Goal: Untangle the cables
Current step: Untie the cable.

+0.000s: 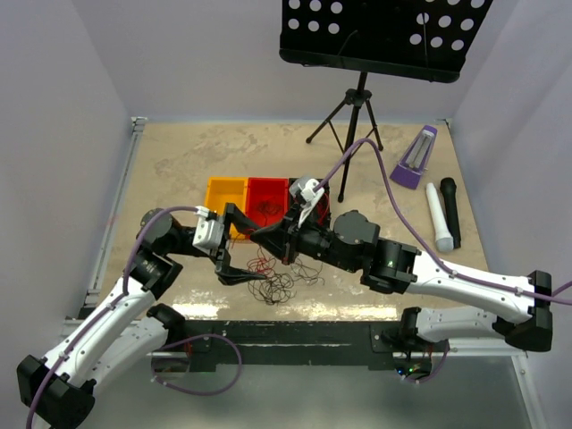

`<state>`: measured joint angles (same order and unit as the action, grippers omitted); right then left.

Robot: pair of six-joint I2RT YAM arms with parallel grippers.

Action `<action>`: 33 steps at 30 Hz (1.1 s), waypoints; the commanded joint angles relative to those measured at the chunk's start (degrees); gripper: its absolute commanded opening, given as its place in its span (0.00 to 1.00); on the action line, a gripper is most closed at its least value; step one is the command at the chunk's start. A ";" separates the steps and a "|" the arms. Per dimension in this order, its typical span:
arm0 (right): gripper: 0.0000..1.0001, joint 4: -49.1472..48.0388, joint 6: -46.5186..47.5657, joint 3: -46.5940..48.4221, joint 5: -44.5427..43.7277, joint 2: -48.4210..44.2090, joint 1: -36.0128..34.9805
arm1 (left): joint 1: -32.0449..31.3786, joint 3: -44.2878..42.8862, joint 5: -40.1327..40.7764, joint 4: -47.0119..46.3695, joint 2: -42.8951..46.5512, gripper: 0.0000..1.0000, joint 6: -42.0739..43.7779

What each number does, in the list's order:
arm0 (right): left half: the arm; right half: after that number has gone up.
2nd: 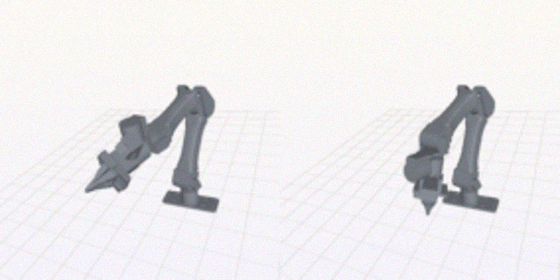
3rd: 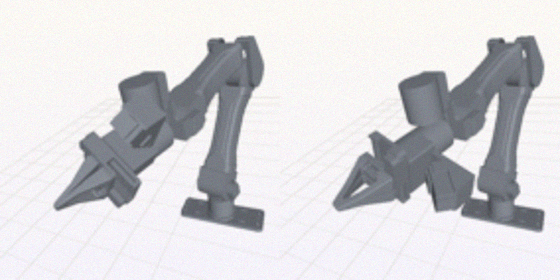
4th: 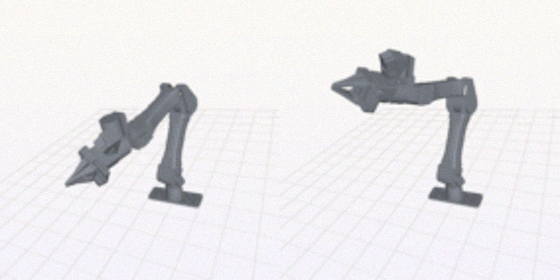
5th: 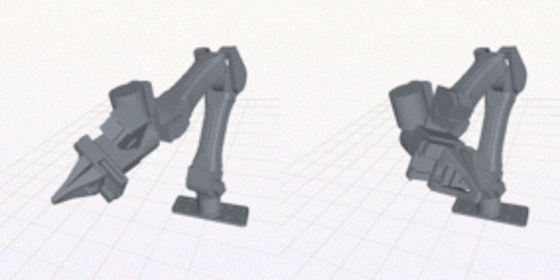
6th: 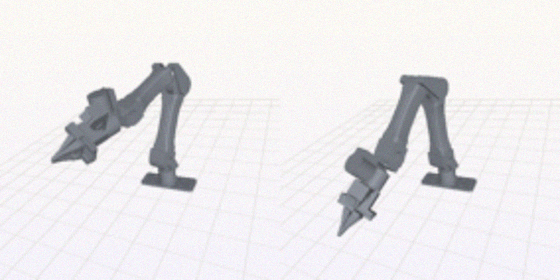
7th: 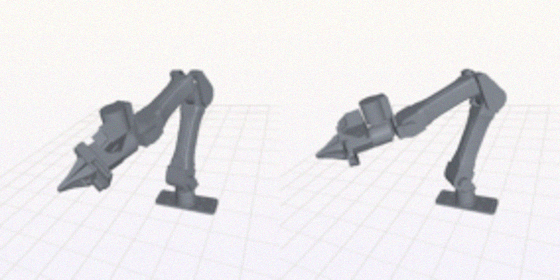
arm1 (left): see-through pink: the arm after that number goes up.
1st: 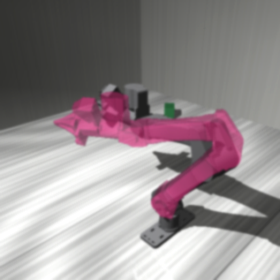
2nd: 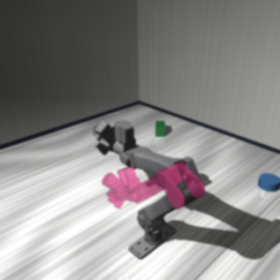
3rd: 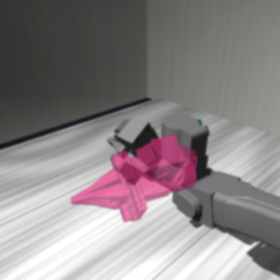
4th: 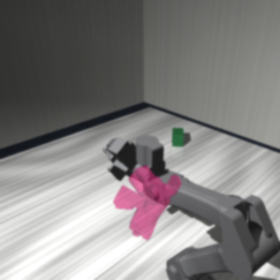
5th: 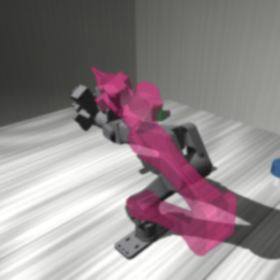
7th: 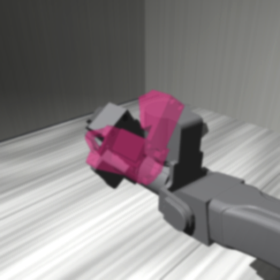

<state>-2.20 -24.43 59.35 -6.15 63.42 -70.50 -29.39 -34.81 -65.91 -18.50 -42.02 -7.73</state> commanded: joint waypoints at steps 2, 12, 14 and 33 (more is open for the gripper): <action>0.00 -4.22 2.27 6.03 -2.90 -1.45 -1.04 | -0.23 0.00 -3.97 8.29 0.27 0.93 9.72; 0.00 -3.87 2.37 6.83 -3.25 -0.75 -3.24 | -0.06 0.09 -0.98 4.35 0.80 0.53 8.26; 0.00 -4.04 2.36 6.57 -3.34 -0.75 -3.24 | -0.06 -0.26 -1.06 3.65 0.71 0.46 8.17; 0.74 -3.34 -0.79 -1.77 -9.84 -2.67 -3.42 | -0.06 -1.93 0.25 -0.92 1.32 0.00 -2.29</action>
<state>-5.39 -23.81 61.39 -12.62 63.09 -73.60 -29.39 -34.50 -66.63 -15.42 -41.60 -6.79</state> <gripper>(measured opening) 0.481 0.023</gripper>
